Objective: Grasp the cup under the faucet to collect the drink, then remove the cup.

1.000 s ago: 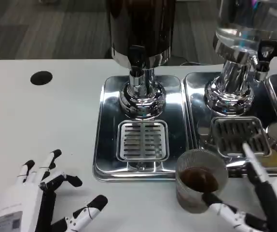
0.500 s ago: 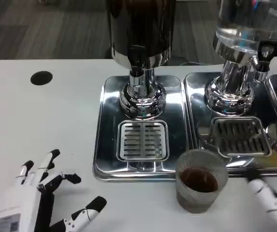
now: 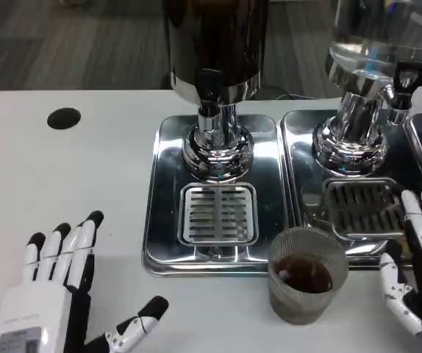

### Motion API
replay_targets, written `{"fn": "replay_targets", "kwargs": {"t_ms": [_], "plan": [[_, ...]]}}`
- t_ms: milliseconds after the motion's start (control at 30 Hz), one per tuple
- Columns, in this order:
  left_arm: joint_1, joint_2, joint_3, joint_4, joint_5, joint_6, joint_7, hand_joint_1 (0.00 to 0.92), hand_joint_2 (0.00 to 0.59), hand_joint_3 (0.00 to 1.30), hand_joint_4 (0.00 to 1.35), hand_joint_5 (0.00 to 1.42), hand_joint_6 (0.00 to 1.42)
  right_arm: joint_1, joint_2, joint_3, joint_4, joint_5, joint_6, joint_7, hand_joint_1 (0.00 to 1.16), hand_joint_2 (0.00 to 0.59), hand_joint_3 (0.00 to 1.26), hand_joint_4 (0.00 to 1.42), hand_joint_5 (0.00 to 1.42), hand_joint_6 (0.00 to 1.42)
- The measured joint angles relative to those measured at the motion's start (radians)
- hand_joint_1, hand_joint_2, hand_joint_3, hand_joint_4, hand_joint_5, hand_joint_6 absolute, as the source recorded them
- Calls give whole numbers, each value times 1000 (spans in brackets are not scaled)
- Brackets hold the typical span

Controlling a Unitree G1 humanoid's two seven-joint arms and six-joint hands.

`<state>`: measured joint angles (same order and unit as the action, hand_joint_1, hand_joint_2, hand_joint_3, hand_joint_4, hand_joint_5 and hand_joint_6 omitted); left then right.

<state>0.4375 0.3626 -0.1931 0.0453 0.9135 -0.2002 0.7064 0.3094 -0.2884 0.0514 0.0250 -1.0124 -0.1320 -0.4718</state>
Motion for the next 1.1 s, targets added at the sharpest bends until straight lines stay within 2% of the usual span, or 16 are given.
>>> {"fn": "replay_targets", "kwargs": {"t_ms": [133, 267, 500, 667, 867, 1100], "plan": [[13, -8, -33, -11, 58, 36, 17, 0, 143, 25, 0, 28, 0, -2, -19, 40, 57, -48, 53, -53, 0, 579, 34, 0, 0, 0], [35, -18, -71, -15, 101, 67, 32, 0, 144, 24, 0, 27, 0, 8, -45, 67, 99, -48, 70, -94, 0, 584, 37, 0, 0, 0], [60, -20, -97, -27, 118, 110, 35, 0, 143, 38, 0, 26, 0, 12, -81, 100, 158, 0, 49, -162, 0, 586, 48, 0, 0, 0], [81, -25, -98, -45, 114, 117, 61, 0, 142, 53, 0, 35, 0, 7, -103, 130, 201, 27, 38, -178, 0, 586, 66, 0, 0, 0], [86, -26, -98, -38, 93, 111, 82, 0, 142, 72, 0, 39, 0, 5, -113, 151, 201, 42, 39, -178, 0, 586, 86, 0, 0, 0], [79, -26, -97, -15, 71, 102, 98, 0, 143, 90, 0, 49, 0, 11, -115, 158, 148, 60, 43, -177, 0, 586, 103, 0, 0, 0]]}}
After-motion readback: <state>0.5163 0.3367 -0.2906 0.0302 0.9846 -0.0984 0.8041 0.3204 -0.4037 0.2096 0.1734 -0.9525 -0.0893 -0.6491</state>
